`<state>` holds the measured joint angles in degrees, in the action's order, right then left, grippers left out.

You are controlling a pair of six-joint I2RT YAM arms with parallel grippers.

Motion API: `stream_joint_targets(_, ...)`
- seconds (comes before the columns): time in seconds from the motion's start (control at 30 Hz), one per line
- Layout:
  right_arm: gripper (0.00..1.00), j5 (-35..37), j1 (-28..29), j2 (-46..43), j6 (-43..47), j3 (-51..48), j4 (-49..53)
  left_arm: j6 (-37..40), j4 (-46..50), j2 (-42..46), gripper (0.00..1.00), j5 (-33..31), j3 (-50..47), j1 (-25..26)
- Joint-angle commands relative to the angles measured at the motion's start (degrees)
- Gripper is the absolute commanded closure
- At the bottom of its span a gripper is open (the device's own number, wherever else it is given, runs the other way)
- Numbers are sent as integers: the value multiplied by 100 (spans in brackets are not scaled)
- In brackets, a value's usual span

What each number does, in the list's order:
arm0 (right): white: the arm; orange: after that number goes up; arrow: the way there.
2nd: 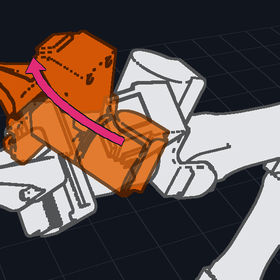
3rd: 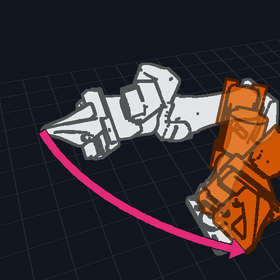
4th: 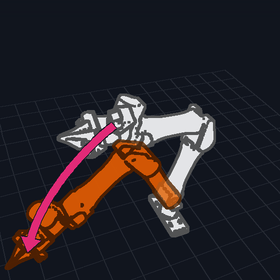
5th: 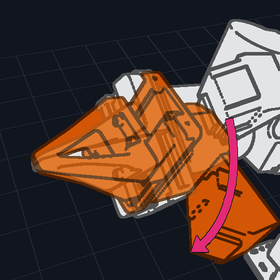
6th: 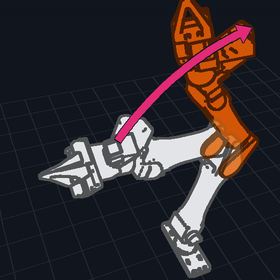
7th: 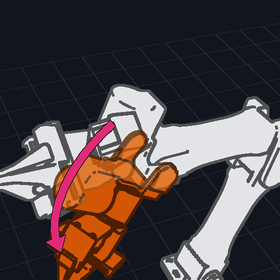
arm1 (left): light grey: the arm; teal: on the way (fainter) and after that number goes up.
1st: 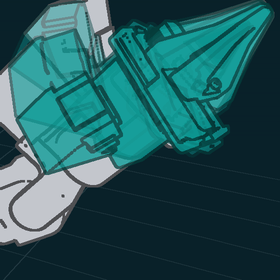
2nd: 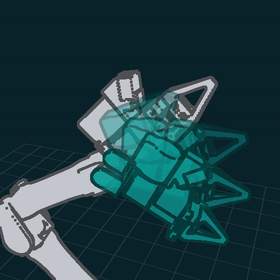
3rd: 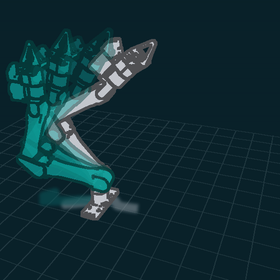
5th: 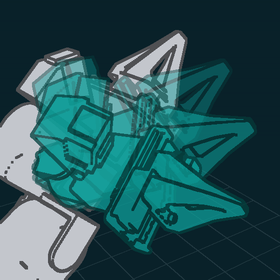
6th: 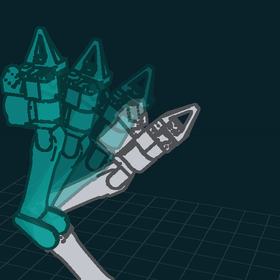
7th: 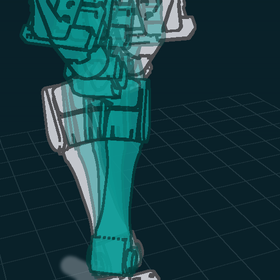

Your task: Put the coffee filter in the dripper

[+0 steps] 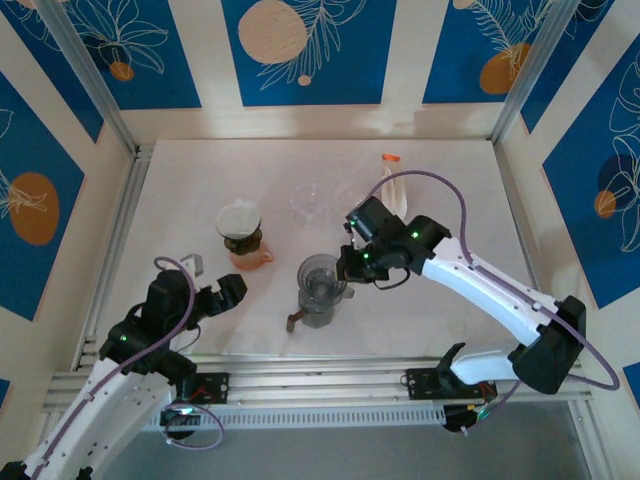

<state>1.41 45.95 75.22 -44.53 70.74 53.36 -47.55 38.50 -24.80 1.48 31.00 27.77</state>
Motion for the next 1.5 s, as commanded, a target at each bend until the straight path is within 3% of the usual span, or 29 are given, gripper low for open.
stream_joint_targets(0.0, 100, -217, 101, 130, -93, 164, -198, -18, 12, 76, 0, 44, -34, -35)
stream_joint_targets(0.97, 100, 0, 164, 527, -170, -111, -113, -16, 70, 135, 0, 11, -78, -41)
stream_joint_targets(1.3, 89, 30, 225, 579, -255, -135, -106, -17, 60, 143, 0, 17, -100, -39)
stream_joint_targets(1.47, 61, 163, 233, 487, -302, -79, -57, -19, 53, 157, 0, 28, -77, -35)
